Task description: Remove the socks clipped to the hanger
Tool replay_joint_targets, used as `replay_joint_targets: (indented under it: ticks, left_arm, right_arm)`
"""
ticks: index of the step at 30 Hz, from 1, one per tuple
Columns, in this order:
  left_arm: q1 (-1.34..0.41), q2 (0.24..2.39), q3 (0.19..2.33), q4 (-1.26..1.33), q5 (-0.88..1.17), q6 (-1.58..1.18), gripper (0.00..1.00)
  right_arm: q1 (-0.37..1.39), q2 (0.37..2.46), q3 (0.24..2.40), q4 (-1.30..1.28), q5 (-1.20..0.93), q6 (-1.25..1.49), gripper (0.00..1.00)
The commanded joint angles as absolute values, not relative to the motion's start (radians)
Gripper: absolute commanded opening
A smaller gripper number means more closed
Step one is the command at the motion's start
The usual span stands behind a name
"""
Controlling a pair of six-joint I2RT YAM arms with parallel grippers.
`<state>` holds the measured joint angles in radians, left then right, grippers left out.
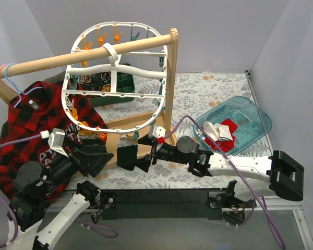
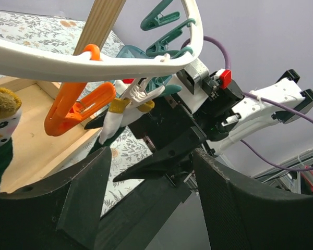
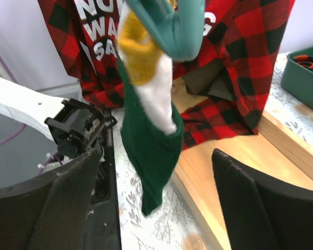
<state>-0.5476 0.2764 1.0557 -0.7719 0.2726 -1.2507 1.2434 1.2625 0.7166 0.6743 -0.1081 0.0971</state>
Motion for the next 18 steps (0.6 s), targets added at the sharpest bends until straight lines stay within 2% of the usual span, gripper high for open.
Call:
replay_joint_targets:
  ticks: [1,2,5,13,18]
  left_arm:
    - [-0.548,0.273,1.034,-0.781,0.288,-1.238,0.65]
    - [-0.548,0.273,1.026,-0.779,0.301,-1.244,0.66]
    - [-0.548,0.273,1.02,-0.773,0.304,-1.269,0.68]
    - [-0.548,0.255,1.022,-0.741,0.256,-1.305,0.69]
    - [-0.548,0.241,1.009,-0.721,0.233,-1.325,0.7]
  right_arm:
    - [1.239,1.313,0.695,0.909,-0.127,0.166,0.88]
    - [1.239,1.324,0.686,0.945,-0.15,0.178,0.83]
    - [1.236,1.368,0.683,1.044,-0.179,0.225,0.78]
    - [1.229,1.453,0.675,1.144,-0.169,0.302,0.76]
    - [1.227,1.488,0.683,1.2,-0.169,0.365,0.69]
